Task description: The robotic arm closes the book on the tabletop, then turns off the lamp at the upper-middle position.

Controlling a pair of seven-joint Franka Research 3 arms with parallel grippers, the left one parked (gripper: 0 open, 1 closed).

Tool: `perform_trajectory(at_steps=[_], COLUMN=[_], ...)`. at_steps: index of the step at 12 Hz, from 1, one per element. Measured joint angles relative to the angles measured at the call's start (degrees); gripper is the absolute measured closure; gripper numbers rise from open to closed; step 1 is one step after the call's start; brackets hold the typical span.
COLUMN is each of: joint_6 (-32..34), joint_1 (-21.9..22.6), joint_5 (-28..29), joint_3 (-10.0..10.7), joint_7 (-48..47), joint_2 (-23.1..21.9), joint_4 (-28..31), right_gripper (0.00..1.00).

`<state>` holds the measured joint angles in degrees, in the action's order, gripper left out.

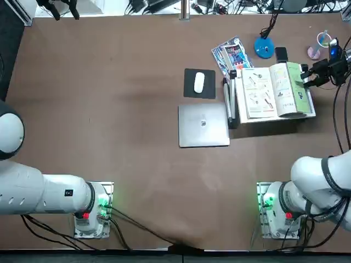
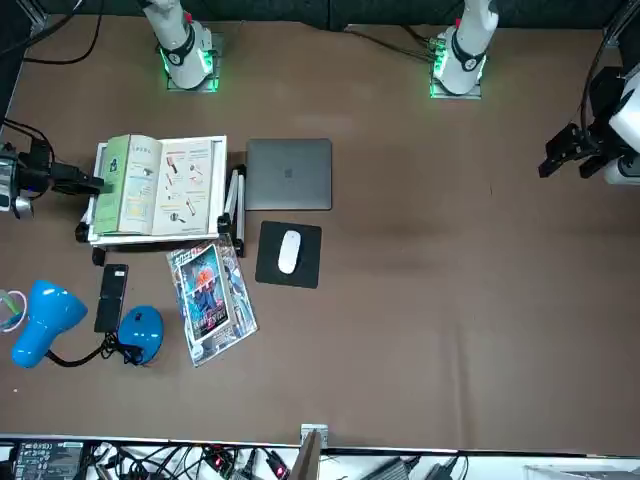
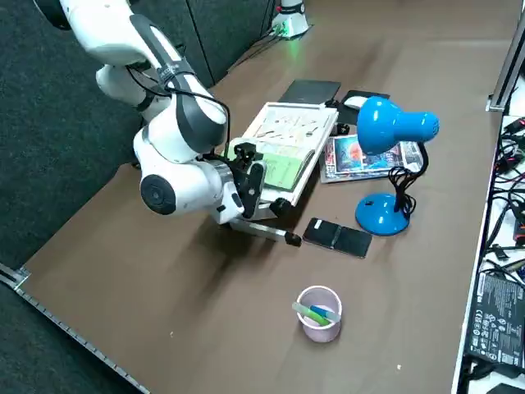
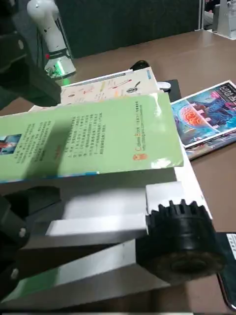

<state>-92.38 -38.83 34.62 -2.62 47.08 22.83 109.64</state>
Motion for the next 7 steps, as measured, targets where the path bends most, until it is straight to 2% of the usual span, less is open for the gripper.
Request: perform_trajectory(at_steps=[7], joint_6=[1.4], joint_1=[0.0], joint_5=[0.0], joint_3=[-0.4], joint_7=[0.3], joint_2=[0.0], joint_4=[0.9], right_gripper=[0.0])
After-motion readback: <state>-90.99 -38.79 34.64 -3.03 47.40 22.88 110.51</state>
